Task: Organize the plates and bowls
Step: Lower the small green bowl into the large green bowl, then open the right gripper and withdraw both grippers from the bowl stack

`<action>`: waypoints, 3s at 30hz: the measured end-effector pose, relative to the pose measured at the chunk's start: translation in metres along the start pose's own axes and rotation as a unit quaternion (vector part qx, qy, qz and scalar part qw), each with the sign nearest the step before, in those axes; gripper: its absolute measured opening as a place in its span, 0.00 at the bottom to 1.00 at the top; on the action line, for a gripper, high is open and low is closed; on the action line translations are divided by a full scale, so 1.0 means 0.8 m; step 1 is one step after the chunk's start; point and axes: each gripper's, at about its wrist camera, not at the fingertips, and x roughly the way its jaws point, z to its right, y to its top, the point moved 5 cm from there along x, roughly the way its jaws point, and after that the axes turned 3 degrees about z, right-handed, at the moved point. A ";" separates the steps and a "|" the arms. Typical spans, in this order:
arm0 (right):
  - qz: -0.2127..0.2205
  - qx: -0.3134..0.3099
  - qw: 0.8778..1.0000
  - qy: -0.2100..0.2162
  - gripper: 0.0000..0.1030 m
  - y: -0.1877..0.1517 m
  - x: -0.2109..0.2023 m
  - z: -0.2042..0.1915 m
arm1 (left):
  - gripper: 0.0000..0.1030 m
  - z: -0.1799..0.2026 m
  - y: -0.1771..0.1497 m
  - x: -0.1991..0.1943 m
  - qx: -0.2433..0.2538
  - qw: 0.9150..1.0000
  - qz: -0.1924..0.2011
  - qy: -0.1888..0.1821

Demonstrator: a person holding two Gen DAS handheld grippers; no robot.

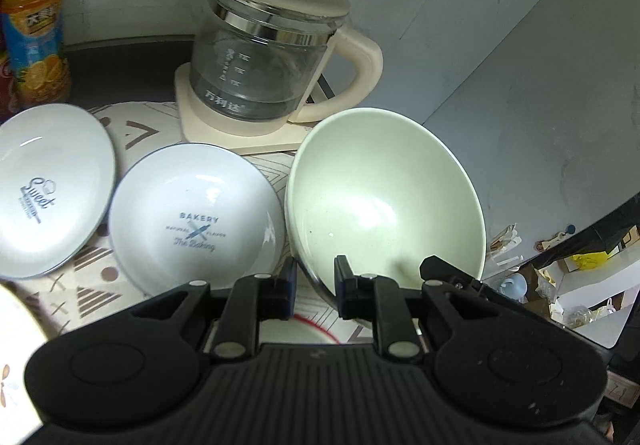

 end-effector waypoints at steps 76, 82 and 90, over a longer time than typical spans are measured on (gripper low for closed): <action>0.029 -0.023 0.999 0.002 0.91 -0.135 -0.101 -0.144 | 0.88 -0.150 -0.093 -0.181 -0.019 0.999 0.009 0.049; 0.021 -0.044 0.999 0.017 0.92 -0.140 -0.100 -0.166 | 0.88 -0.175 -0.094 -0.205 -0.032 0.996 0.026 0.074; 0.014 -0.086 0.996 0.020 0.92 -0.145 -0.090 -0.201 | 0.88 -0.213 -0.101 -0.236 -0.051 0.991 0.049 0.111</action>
